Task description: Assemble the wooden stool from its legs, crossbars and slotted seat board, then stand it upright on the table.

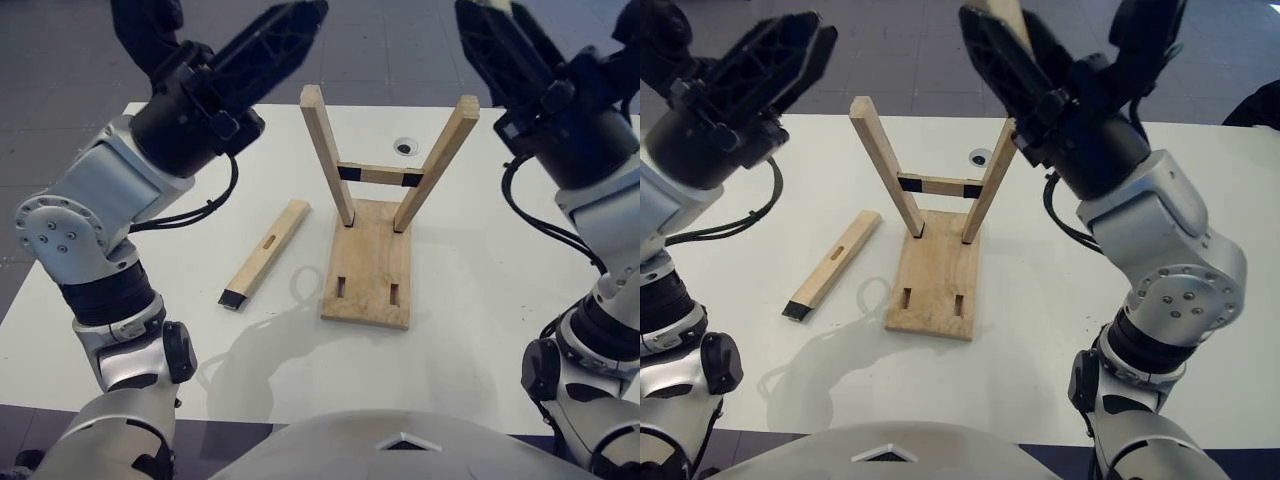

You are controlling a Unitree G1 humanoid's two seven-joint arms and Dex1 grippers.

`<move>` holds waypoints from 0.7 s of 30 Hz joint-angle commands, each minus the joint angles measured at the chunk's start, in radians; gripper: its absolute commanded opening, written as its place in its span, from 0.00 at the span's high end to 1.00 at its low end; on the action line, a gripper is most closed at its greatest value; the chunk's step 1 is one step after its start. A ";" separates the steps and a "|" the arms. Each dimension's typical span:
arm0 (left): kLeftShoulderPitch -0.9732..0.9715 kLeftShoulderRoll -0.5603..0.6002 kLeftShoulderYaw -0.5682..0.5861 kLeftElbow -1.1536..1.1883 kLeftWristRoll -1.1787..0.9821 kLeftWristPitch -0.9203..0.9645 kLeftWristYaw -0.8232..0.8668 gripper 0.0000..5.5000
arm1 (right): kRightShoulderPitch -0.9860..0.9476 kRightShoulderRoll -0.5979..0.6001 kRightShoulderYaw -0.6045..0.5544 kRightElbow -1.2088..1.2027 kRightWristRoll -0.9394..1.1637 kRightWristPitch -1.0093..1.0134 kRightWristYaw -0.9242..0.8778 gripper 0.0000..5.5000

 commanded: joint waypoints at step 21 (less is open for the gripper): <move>0.055 -0.009 -0.138 -0.025 -0.199 -0.068 0.005 0.31 | 0.103 -0.036 0.179 0.101 0.222 0.010 0.260 0.63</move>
